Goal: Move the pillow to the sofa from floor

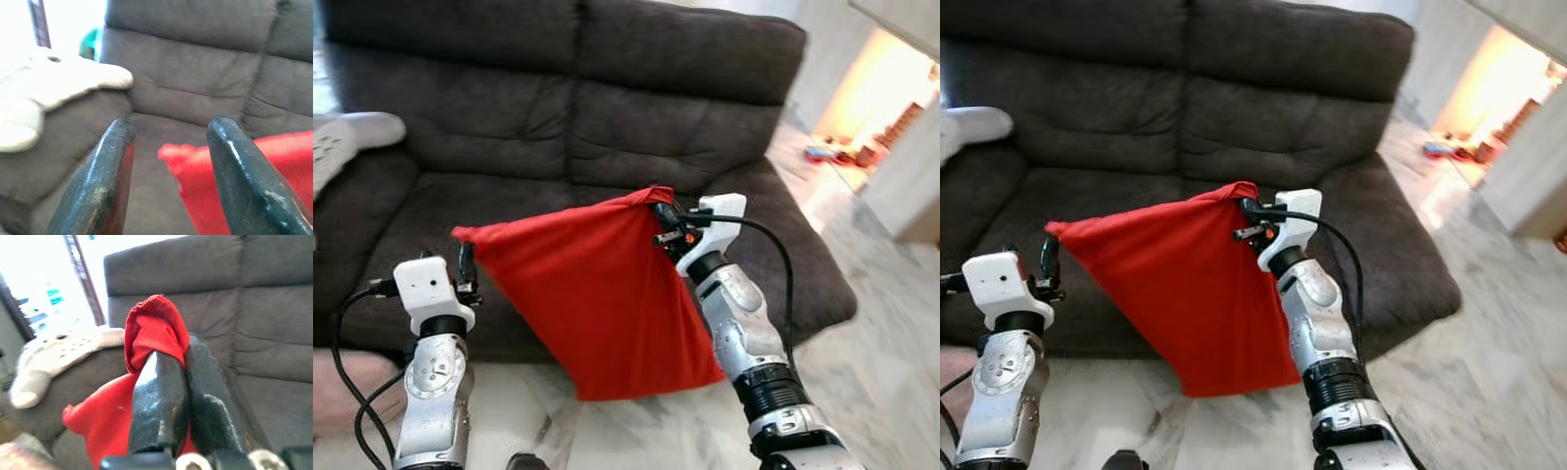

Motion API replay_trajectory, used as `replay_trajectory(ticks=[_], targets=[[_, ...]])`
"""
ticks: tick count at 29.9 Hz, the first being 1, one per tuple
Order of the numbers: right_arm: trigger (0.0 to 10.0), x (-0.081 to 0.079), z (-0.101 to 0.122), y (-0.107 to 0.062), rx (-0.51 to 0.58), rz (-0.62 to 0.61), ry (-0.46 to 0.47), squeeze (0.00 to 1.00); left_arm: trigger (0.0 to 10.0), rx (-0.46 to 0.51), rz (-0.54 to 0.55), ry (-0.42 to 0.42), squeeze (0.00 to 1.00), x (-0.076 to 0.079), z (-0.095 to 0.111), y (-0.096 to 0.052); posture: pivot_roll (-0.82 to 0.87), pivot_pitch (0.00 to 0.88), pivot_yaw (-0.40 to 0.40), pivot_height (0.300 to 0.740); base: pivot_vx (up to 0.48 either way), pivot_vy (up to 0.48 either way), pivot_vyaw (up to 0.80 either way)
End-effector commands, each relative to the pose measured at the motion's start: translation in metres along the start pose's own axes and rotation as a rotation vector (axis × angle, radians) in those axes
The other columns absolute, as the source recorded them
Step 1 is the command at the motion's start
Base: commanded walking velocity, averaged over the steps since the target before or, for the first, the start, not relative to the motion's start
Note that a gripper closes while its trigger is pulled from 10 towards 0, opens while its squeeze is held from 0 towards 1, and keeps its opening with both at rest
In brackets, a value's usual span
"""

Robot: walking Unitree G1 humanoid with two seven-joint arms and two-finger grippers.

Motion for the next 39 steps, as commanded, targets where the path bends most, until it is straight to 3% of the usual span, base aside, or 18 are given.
replay_trajectory(ticks=[1, 9, 10, 11, 13, 29, 39], targets=[[10.0, 0.010, 0.046, 0.005, 0.160, -0.015, -0.066, 0.00, 10.0, -0.024, -0.011, -0.020, 0.00, 0.006, -0.006, -0.003, 0.29, 0.000, -0.207, 0.740, 0.000, 0.000, 0.74], [10.0, 0.010, 0.046, 0.005, 0.160, -0.015, -0.066, 0.00, 10.0, -0.024, -0.011, -0.020, 0.00, 0.006, -0.006, -0.003, 0.29, 0.000, -0.207, 0.740, 0.000, 0.000, 0.74], [10.0, 0.026, 0.019, -0.012, 0.090, -0.151, -0.046, 0.00, 10.0, -0.040, -0.083, 0.000, 0.00, 0.017, -0.004, 0.008, 0.25, 0.000, 0.007, 0.740, 0.000, 0.000, 0.00], [10.0, 0.043, -0.012, -0.038, 0.009, -0.312, -0.030, 0.00, 10.0, -0.061, -0.164, 0.024, 0.00, 0.029, -0.002, 0.021, 0.24, 0.000, 0.004, 0.740, 0.000, 0.000, 0.00], [10.0, 0.047, -0.018, -0.044, -0.009, -0.343, -0.031, 0.00, 10.0, -0.066, -0.179, 0.029, 0.00, 0.031, -0.002, 0.023, 0.24, 0.000, 0.004, 0.740, 0.000, 0.000, 0.00], [10.0, 0.063, -0.017, -0.048, -0.040, -0.383, -0.080, 0.00, 10.0, -0.102, -0.171, 0.001, 0.00, 0.033, -0.015, 0.011, 0.23, 0.000, -0.058, 0.740, 0.000, 0.000, 0.00], [10.0, 0.082, -0.037, -0.062, -0.136, -0.447, -0.119, 0.00, 10.0, -0.172, -0.189, -0.003, 0.00, 0.030, -0.036, 0.000, 0.23, 0.000, -0.077, 0.740, 0.000, 0.000, 0.00]])
Point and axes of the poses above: a point about 5 cm out from each wrist's last joint towards the gripper, its own y axis pointing out of the wrist towards the gripper, its own z axis along the axis of the wrist's last joint, x = y × z, the point moved 5 cm from there along y, pointing out of the wrist towards the gripper, and after that the axes turned 10 degrees about -y, right-handed, at the moved point
